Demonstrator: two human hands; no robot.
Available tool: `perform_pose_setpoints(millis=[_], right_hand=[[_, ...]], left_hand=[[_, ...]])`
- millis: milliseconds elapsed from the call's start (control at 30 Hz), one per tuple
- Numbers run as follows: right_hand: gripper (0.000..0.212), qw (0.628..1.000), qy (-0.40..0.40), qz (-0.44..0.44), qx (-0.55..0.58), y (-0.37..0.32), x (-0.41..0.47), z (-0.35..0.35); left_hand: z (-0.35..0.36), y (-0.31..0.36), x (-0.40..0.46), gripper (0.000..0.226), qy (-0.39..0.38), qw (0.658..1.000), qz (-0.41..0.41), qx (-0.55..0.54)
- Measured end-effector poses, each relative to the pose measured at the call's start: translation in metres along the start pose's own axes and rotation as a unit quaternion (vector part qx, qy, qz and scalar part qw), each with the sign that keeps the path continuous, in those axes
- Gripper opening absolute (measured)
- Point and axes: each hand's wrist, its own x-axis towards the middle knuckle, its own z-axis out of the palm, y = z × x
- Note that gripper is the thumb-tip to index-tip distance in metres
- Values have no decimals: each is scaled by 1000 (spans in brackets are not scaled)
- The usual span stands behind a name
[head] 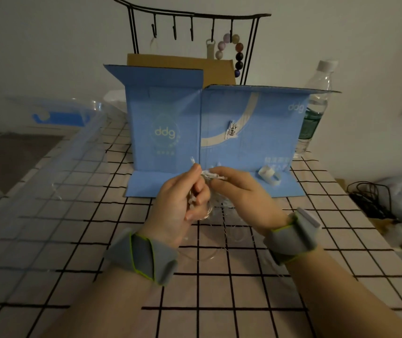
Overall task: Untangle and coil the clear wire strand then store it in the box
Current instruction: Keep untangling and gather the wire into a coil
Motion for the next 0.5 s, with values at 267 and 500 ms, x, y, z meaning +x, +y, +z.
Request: perform_pose_setpoints(millis=[267,500], right_hand=[[28,997,48,-27,-58,21,5,3],[22,981,53,-69,-171,37,0,-9]], left_hand=[[-10,7,5,36,25,995,12,-97],[-7,14,3,57,50,981,32,-186]])
